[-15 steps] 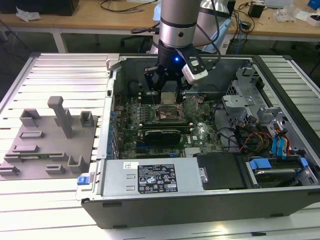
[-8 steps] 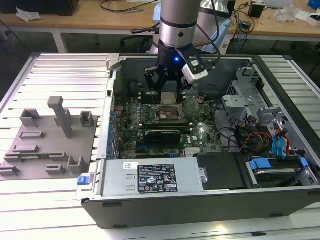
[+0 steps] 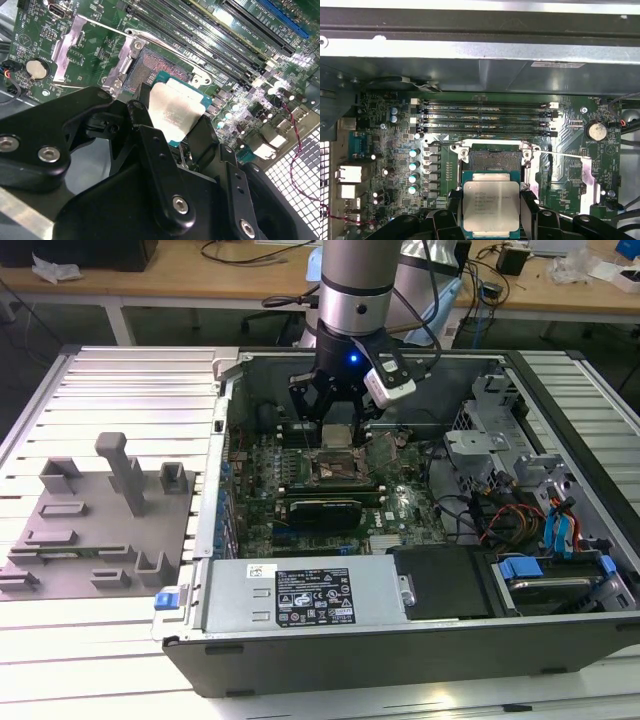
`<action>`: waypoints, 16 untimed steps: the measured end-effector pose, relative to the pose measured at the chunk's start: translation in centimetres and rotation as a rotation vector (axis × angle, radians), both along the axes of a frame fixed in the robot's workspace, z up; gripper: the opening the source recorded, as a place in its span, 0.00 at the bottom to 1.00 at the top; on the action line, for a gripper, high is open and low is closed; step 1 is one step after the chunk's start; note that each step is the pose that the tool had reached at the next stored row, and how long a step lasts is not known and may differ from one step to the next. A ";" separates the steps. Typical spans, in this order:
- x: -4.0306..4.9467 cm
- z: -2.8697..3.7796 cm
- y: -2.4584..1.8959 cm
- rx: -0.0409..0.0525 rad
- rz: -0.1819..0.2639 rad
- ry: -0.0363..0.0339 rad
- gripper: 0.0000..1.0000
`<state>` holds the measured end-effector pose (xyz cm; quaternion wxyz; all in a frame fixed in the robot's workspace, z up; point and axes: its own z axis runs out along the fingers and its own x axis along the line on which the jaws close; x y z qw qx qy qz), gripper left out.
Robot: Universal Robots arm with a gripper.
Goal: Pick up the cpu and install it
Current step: 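Place the cpu into insertion slot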
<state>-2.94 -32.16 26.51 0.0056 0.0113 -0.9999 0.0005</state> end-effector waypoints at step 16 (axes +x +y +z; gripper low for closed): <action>0.00 -0.06 0.00 0.0000 -0.281 0.0000 0.55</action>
